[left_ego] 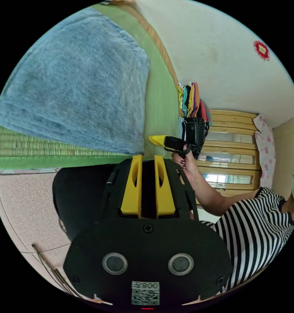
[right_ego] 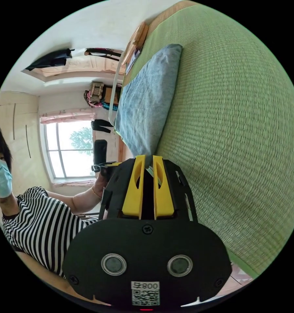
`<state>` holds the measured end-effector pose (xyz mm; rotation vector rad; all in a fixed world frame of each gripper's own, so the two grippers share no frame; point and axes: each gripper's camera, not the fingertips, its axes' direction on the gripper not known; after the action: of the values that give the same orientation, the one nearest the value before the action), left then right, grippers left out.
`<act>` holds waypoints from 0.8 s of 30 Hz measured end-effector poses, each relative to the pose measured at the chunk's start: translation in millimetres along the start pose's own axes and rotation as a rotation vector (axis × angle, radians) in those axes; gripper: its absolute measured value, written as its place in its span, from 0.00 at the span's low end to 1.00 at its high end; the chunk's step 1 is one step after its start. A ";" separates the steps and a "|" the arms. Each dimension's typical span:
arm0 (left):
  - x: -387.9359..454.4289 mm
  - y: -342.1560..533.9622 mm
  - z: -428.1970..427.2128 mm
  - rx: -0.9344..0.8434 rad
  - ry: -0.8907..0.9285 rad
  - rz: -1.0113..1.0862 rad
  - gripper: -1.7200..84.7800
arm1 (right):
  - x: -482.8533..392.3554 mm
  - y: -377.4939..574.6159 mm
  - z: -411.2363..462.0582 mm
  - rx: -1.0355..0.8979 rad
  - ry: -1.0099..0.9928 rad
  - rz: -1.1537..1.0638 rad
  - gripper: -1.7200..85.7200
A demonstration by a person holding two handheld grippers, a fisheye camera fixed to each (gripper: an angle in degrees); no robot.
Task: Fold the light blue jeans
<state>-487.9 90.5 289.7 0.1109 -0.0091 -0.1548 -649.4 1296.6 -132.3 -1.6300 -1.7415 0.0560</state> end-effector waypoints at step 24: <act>-12.8 -31.6 11.3 0.017 0.033 0.091 0.03 | 83.2 -14.2 40.7 -0.012 -0.387 0.149 0.09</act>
<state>-505.6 60.2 297.4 0.1295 0.0179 -0.0623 -676.3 1384.8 -115.4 -1.8466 -1.8972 0.4588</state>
